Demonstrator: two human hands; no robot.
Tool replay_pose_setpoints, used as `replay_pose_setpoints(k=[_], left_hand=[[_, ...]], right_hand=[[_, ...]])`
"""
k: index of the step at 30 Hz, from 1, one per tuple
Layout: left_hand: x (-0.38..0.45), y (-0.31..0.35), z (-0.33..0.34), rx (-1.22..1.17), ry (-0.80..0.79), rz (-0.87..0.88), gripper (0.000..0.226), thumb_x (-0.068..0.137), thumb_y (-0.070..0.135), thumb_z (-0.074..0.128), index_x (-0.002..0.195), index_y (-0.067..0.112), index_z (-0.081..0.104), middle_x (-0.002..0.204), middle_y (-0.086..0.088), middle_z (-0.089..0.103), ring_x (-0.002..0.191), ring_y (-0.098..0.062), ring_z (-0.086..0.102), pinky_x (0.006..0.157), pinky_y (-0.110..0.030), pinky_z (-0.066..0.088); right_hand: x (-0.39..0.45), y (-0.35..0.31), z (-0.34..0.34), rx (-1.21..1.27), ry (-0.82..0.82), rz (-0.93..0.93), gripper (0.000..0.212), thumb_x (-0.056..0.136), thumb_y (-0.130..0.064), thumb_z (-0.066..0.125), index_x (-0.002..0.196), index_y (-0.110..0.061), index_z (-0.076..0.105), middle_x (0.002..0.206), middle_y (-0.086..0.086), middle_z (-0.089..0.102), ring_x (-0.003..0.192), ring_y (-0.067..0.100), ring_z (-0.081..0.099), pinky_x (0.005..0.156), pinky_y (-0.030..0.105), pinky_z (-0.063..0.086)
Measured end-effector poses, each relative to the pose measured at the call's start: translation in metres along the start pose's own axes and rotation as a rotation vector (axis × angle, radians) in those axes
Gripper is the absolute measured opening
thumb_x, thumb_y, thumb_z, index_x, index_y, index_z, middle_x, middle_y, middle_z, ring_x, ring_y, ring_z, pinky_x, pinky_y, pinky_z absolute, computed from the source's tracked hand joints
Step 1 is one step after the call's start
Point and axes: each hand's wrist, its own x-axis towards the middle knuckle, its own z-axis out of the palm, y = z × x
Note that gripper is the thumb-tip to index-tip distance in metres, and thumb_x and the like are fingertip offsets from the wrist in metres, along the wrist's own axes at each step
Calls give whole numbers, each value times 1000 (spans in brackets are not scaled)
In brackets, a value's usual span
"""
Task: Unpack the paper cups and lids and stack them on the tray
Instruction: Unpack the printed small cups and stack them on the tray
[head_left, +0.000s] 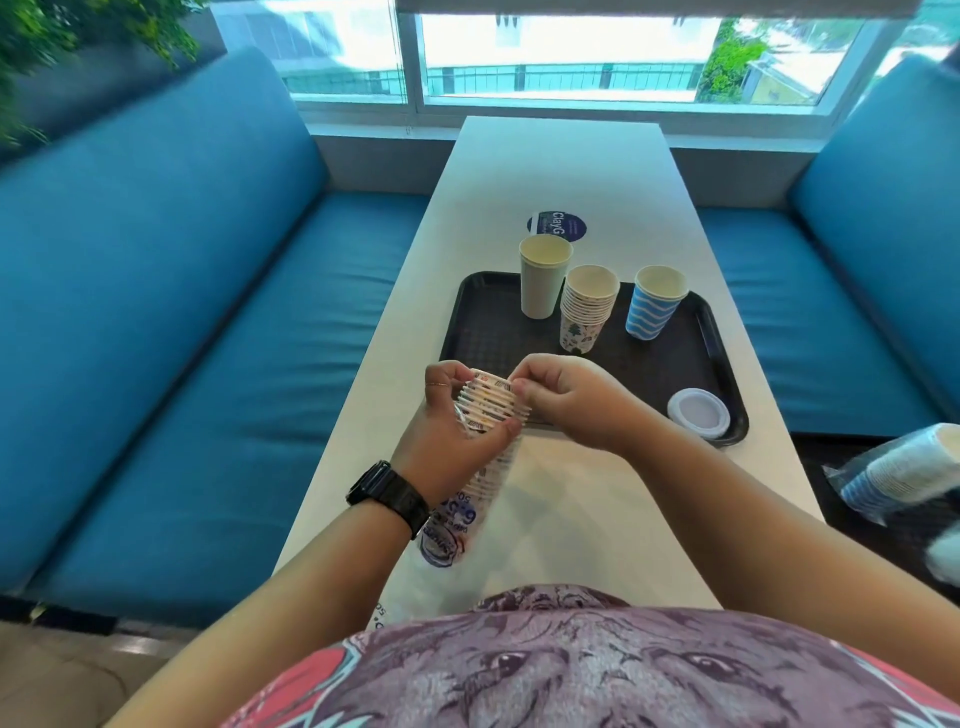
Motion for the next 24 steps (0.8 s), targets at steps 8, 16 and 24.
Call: replay_pose_setpoints(k=[8, 16, 24], left_hand=[[-11, 1, -3, 22, -61, -15, 61, 83, 32, 76, 109, 35, 21, 108, 4, 56, 85, -10, 66, 70, -21, 54], [-12, -5, -3, 19, -77, -19, 61, 82, 32, 77, 110, 31, 22, 108, 8, 57, 89, -10, 67, 78, -29, 56], [2, -6, -3, -50, -87, -41, 61, 82, 28, 77, 112, 31, 25, 107, 22, 53, 95, -2, 65, 82, -16, 52]], right_hand=[[-5, -8, 6, -44, 89, 29, 18, 91, -32, 64, 83, -16, 63, 75, -3, 65, 62, 4, 52, 58, 23, 46], [6, 0, -8, 52, 214, 27, 13, 94, -19, 61, 85, -28, 64, 89, -11, 69, 81, 0, 63, 69, 14, 46], [42, 16, -60, -145, 478, 6, 15, 93, -19, 64, 104, -13, 72, 100, 0, 67, 89, 13, 61, 75, 23, 47]])
